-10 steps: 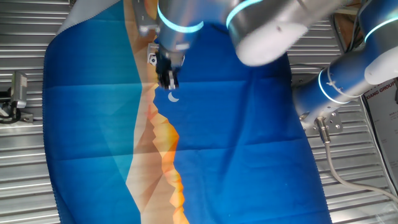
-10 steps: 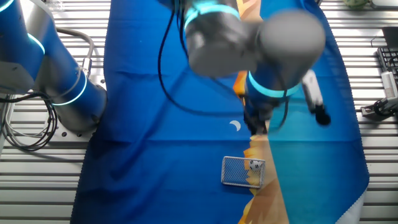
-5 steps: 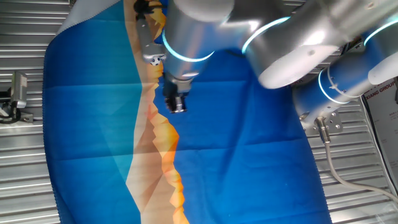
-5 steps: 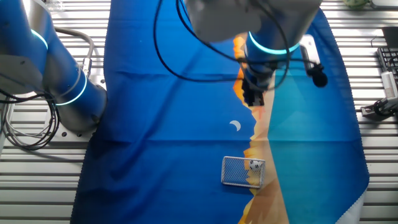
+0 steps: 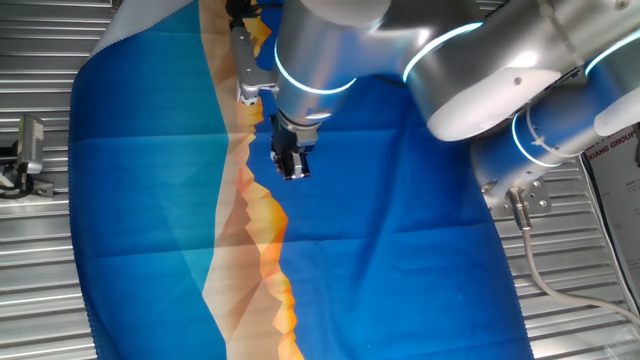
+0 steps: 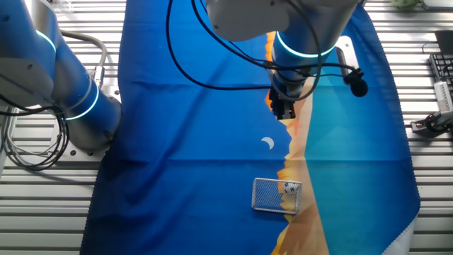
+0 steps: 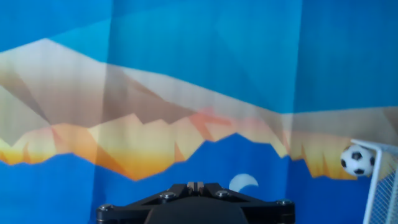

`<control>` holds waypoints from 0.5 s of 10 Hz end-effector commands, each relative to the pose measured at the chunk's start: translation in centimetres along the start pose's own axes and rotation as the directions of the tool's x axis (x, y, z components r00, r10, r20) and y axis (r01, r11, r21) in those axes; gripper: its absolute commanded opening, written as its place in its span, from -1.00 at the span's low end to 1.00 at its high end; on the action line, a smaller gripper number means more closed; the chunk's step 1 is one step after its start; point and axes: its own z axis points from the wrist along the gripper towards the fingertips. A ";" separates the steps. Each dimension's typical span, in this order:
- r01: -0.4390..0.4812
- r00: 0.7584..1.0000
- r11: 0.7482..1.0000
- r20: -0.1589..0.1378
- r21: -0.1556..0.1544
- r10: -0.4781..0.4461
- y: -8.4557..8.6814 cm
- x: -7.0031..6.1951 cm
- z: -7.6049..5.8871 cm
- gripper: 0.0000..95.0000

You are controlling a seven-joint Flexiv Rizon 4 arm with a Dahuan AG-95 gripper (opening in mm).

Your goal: Push the soccer ball into the goal

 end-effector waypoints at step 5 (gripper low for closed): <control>-0.007 1.000 1.000 0.000 -0.002 0.007 0.0 0.4 -0.5 -1.00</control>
